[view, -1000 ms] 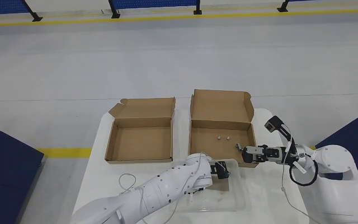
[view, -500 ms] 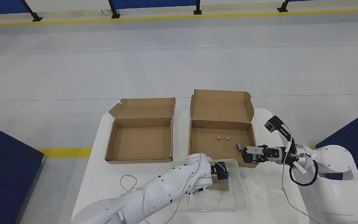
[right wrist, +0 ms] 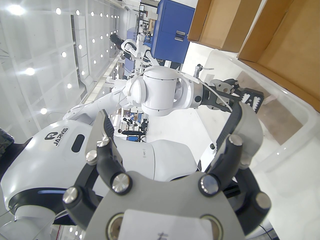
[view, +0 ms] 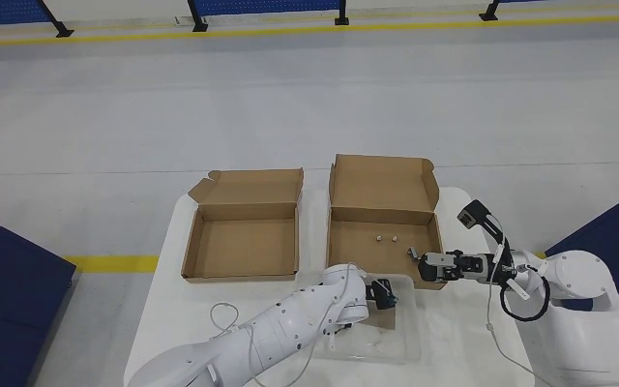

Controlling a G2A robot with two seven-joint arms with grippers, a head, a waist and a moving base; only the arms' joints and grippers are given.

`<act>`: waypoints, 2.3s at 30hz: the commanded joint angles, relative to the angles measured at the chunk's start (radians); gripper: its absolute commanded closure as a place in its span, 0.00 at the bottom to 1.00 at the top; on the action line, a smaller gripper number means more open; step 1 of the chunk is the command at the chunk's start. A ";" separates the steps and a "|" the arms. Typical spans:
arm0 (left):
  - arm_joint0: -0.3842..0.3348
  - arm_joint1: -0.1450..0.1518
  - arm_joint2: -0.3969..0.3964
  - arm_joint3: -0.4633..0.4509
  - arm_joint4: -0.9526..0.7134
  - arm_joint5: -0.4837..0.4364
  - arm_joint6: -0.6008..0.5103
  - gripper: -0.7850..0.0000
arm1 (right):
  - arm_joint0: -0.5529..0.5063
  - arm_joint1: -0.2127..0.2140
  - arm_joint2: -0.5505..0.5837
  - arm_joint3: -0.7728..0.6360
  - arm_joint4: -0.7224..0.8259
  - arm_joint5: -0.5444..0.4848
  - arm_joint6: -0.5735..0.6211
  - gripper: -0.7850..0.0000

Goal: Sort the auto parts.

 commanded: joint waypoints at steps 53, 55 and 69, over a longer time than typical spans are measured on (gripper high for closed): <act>0.513 0.333 -0.780 -0.729 -0.159 -0.437 0.407 1.00 | 0.000 0.000 0.000 0.000 0.000 0.000 0.000 0.00; 0.533 0.345 -0.831 -0.720 -0.165 -0.522 0.486 1.00 | 0.000 0.000 0.000 0.000 0.000 0.000 0.000 0.00; 0.570 0.391 -0.894 -0.715 -0.236 -0.623 0.799 1.00 | 0.000 0.000 0.000 0.000 0.000 0.000 0.000 0.00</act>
